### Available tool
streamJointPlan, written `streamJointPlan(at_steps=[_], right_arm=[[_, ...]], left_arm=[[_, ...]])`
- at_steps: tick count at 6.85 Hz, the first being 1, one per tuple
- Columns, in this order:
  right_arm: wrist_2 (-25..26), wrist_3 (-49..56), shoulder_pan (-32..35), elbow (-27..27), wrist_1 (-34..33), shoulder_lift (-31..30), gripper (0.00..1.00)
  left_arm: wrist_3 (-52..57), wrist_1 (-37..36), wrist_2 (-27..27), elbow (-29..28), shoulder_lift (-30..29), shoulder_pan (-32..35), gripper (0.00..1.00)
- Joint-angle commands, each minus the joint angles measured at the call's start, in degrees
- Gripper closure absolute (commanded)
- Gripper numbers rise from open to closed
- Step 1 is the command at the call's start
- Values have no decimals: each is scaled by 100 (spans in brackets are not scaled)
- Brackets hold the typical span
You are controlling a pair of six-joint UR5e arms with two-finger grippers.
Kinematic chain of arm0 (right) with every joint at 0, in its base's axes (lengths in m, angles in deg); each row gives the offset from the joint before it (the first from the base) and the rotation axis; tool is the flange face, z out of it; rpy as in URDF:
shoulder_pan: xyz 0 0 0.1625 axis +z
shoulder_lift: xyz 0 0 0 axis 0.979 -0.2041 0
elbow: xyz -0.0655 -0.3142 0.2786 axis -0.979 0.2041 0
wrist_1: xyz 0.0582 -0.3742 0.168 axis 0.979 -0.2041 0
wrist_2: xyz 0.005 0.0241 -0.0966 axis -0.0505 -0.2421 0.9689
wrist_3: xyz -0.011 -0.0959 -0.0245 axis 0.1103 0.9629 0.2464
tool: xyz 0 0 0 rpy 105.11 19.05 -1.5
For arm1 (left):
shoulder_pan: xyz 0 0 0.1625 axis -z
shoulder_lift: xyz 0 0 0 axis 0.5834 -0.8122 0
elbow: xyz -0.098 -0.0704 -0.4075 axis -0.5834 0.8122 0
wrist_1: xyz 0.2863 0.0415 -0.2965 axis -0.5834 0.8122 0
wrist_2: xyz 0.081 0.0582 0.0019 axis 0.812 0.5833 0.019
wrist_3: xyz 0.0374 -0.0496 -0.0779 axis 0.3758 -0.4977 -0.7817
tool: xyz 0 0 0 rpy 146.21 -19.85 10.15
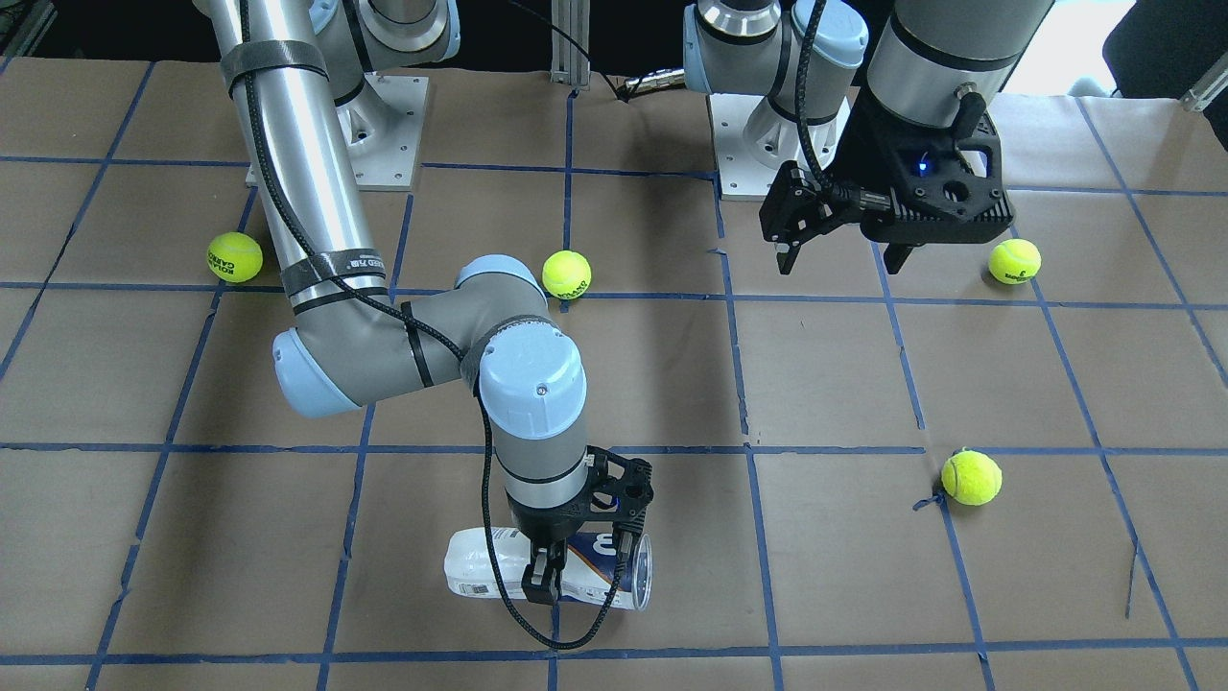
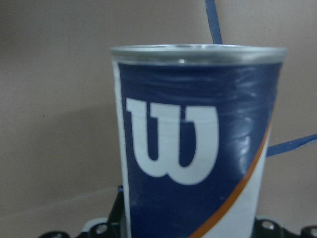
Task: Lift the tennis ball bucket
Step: 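Carry the can toward the table centre and lay it on its side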
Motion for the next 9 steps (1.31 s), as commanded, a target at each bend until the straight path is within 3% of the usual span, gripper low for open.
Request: streamJointPlan(at_steps=[1,3,5,7,9], right_arm=[[-17,-15,-6,-12,-43,0,0],[9,-198,-24,-12,-34,-79,0],[96,-2628,-68,-56,141,-542,0],[491,-4227,-539,-56,1296,-1253,0],[405,-5170,-1619,-56,3068,-2245,0]], left_arm=[[-7,0,2,-9,-1,16,0],[-7,0,-7,-62,-10,8,0],[2,61,-7,-158,25,-53,0],[1023,9,55,8,-158,-133,0],[1065,9,-68,-1,-806,-150,0]])
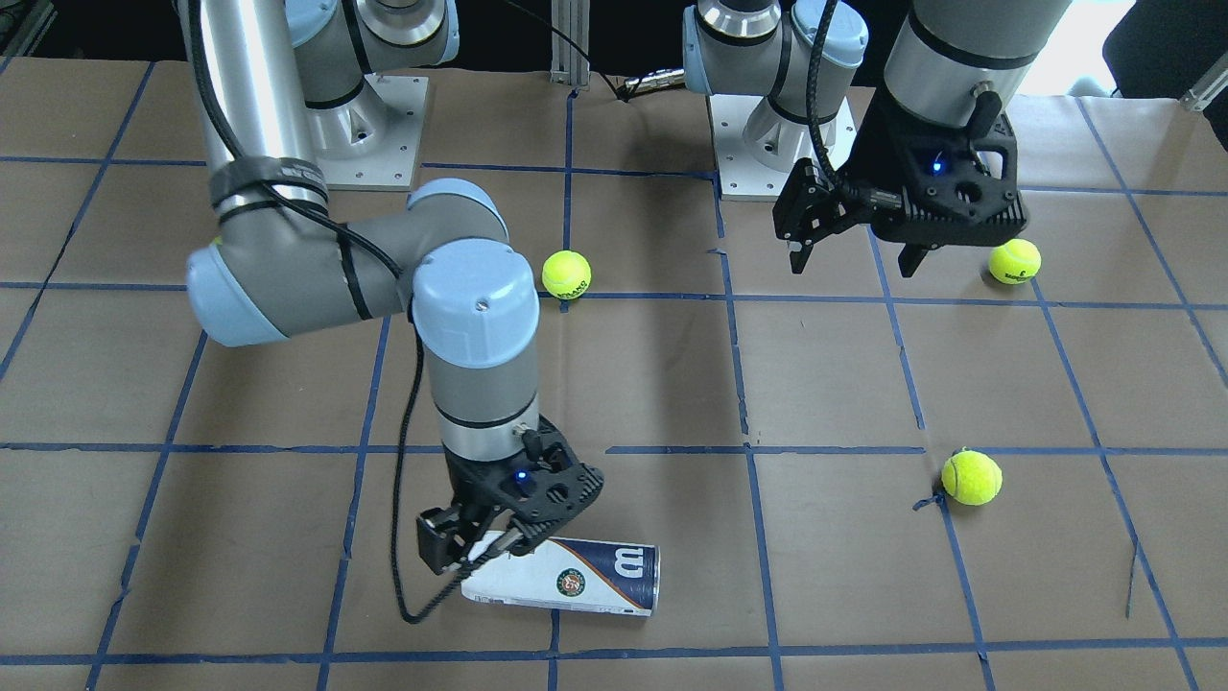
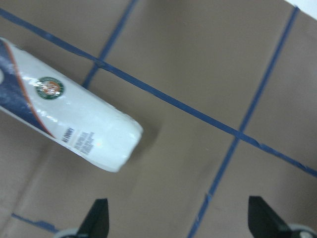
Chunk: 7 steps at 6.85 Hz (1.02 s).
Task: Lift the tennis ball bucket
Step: 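Reach the left gripper to the lying can's open end while the right arm withdraws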
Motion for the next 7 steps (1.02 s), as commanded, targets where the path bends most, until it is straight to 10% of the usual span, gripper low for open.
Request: streamJointPlan(at_steps=[1,7], right_arm=[[-172,-905,-933,-35,1845,-992,0],[-1256,-1426,-1077,-466,2318,-1321,0]], left_arm=[[74,-245,-367,-35,-962,-9,2],[-216,-2568,-2724,-707,-3039,-121,2]])
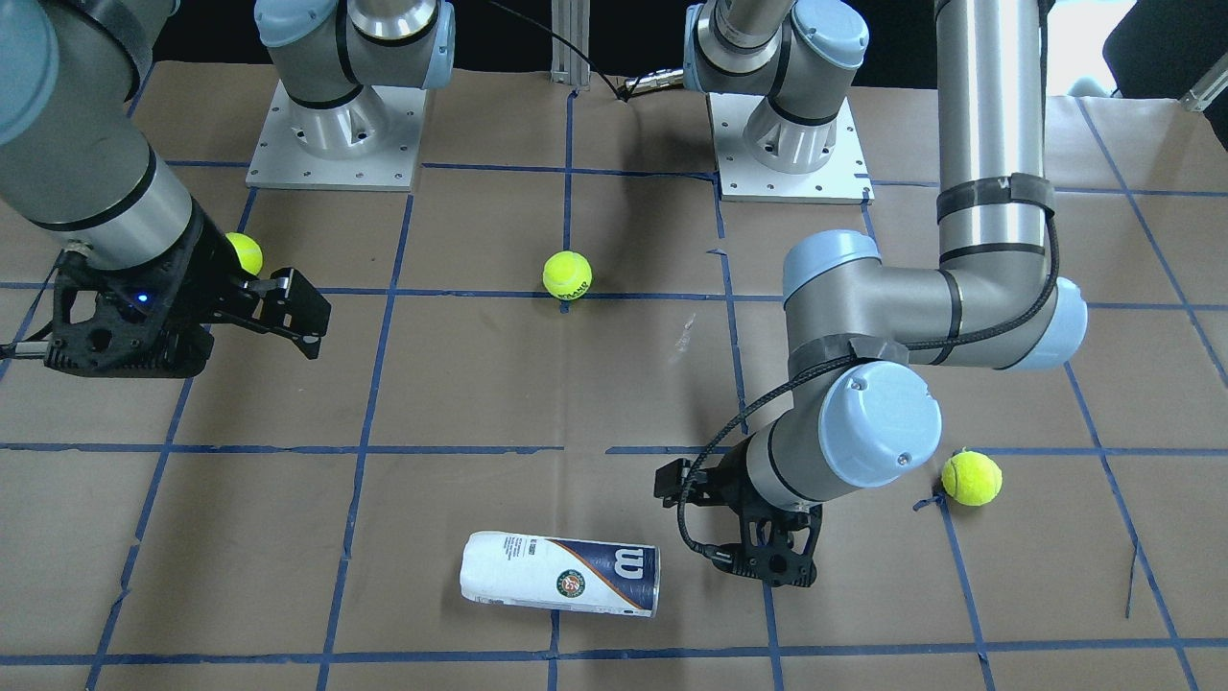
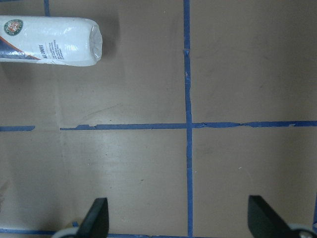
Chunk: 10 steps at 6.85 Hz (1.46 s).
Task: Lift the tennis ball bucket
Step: 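Reach the left gripper to the lying can's open end while the right arm withdraws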
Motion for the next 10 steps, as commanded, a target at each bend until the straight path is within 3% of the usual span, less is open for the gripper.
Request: streamJointPlan(at_steps=[1,2,3,4,5,6,7,8,9,10], right_arm=[[-7,-211,15,-55,122,-17,0],[28,-264,15,-55,236,-43,0],[341,-665,-3,-29,246,-61,0],[640,-1156,15,-64,263,-270,0],[687,-1100,15,-134,176,-315,0],[670,-1100,15,-213,167,-377,0],[644,-1091,24,-248,123,-342,0],[661,-1082,24,-223,105,-359,0],[661,-960,50,-231,-17,-342,0],[661,-898,67,-249,-218,-316,0]], left_arm=[[-74,172,-475,-741,-621,-276,3],[-179,88,-545,-571,-720,-267,4],[-641,-348,-1425,-395,-738,-267,4],[-942,-605,-1825,-306,-738,-267,4],[-945,-616,-1838,-192,-721,-267,4],[-928,-616,-1838,-156,-747,-267,12],[-954,-686,-1890,-60,-712,-198,37],[-1015,-991,-1891,19,-721,-127,55],[-1068,-1003,-1865,3,-660,-126,85],[-1373,-977,-1864,28,-494,-109,99]])
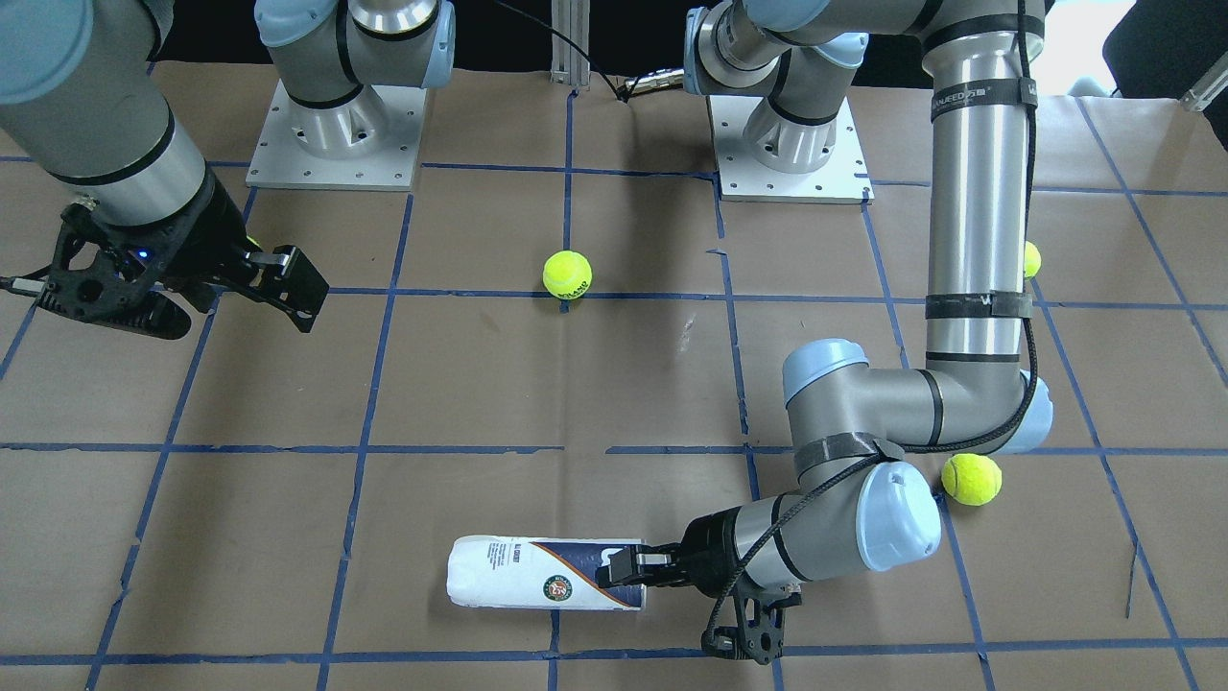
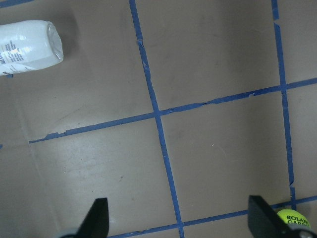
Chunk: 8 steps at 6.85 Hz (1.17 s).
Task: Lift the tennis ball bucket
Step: 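Reach the left gripper to the lying can's open end while the right arm withdraws, then grasp the can with the left gripper and tilt it upright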
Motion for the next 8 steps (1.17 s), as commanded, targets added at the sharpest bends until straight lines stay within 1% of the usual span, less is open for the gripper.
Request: streamJointPlan(at_steps=[1,2,3,4,5,6,7,8], right_arm=[[1,93,39,-49,-181,6,0],[19,84,126,-50,-198,14,0],[132,58,205,-50,-207,5,0],[142,14,232,-41,-207,-12,0],[142,23,232,-76,-199,-21,0],[142,14,232,-67,-198,-38,0],[159,14,223,-85,-198,-30,0],[133,23,223,-102,-198,-30,0]], left_arm=[[-569,-43,-10,17,271,31,100],[-746,-69,24,-10,429,92,100],[-974,9,94,-53,814,258,100],[-994,27,835,-71,1105,416,100],[-890,27,1799,-80,1299,731,100],[-636,54,2096,-211,1370,917,100],[167,480,2934,-430,1362,1058,100],[984,798,4039,-562,1275,1251,100]])
